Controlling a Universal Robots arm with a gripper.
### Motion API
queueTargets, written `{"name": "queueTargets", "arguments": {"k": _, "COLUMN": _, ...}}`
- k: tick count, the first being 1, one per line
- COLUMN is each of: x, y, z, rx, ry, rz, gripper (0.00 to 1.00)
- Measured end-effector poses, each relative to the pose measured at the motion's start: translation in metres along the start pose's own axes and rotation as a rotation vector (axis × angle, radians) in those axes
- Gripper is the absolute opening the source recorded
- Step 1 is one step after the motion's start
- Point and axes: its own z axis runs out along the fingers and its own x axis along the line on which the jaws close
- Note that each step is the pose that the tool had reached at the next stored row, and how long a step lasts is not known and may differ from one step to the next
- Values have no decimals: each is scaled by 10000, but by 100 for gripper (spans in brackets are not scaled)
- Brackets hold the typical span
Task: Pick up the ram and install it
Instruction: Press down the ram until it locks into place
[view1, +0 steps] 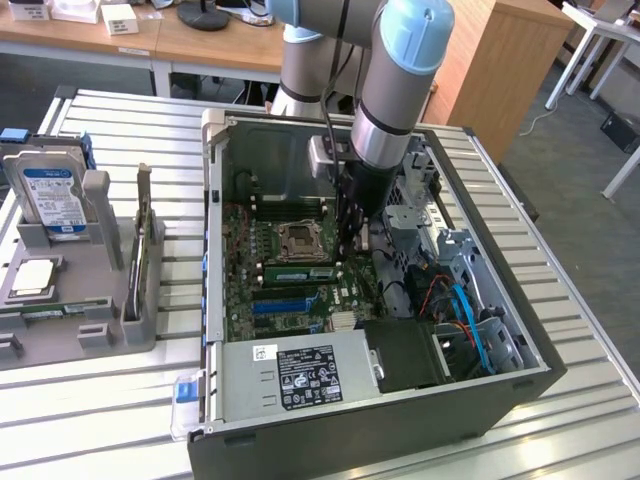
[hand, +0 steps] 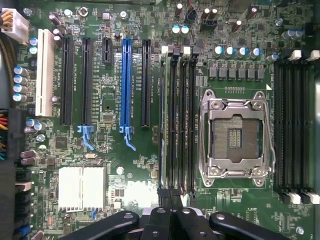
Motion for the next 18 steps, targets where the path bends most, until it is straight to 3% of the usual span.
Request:
{"name": "queueTargets", "arguments": {"k": 7, "x": 0, "y": 21, "z": -8, "rx": -1, "ry": 0, "rz": -2, "gripper": 11}}
{"name": "queueTargets", "arguments": {"k": 18, "x": 3, "y": 498, "z": 10, "rx": 7, "ry": 1, "rz": 0, "gripper": 11}}
